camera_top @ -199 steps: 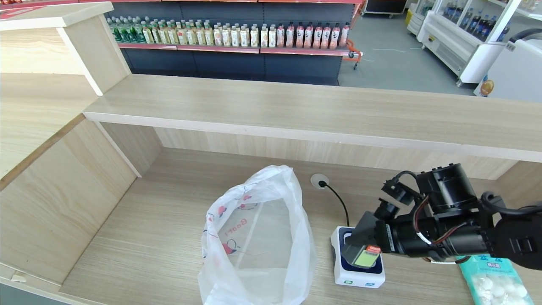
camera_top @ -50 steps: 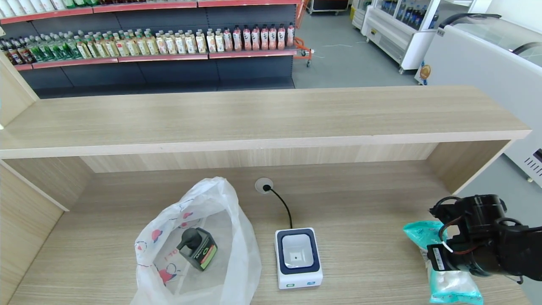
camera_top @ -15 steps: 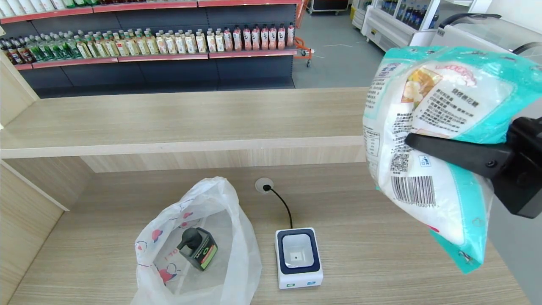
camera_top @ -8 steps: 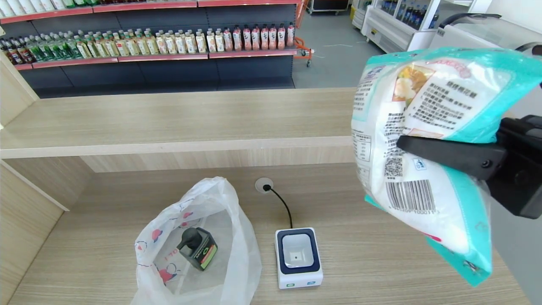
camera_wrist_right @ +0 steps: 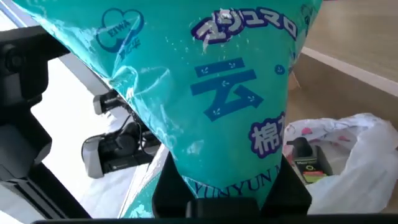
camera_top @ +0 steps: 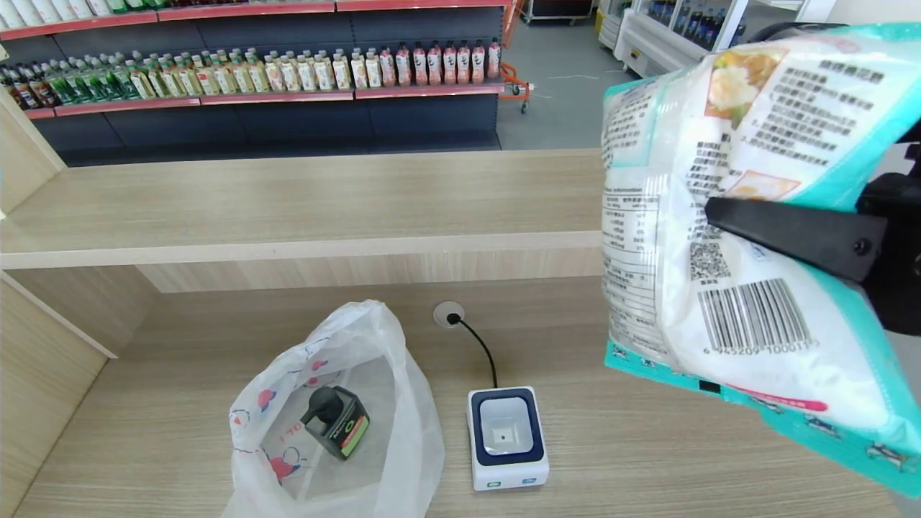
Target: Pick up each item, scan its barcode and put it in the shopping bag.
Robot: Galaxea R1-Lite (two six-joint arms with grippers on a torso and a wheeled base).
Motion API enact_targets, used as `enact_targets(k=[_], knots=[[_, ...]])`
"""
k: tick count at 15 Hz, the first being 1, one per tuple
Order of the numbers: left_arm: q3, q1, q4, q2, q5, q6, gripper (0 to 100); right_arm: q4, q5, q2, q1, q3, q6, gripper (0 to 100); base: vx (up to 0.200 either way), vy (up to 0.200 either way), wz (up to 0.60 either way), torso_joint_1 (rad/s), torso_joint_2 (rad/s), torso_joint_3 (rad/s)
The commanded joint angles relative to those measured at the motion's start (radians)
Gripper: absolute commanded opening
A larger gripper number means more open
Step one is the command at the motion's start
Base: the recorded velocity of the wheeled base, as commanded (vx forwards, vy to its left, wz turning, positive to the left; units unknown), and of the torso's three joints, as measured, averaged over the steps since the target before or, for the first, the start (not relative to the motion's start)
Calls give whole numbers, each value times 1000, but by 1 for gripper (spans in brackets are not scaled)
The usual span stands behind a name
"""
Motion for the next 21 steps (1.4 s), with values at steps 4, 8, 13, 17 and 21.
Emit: enact_targets(k=[4, 8, 13, 17, 21], knots=[[0, 1, 0, 0, 0, 0, 100, -280, 10, 103, 115, 46, 148, 0, 0, 0, 0, 0, 0, 0], [0, 1, 0, 0, 0, 0, 100, -321, 9, 108, 109, 40, 360, 0, 0, 0, 0, 0, 0, 0], [0, 1, 0, 0, 0, 0, 100, -321, 10, 119, 100, -6, 517, 0, 0, 0, 0, 0, 0, 0], [0, 1, 0, 0, 0, 0, 100, -321, 23, 137, 158, 23, 444, 0, 0, 0, 0, 0, 0, 0], [0, -1, 0, 0, 0, 0, 100, -321, 46, 139, 189, 55, 379, 0, 0, 0, 0, 0, 0, 0]])
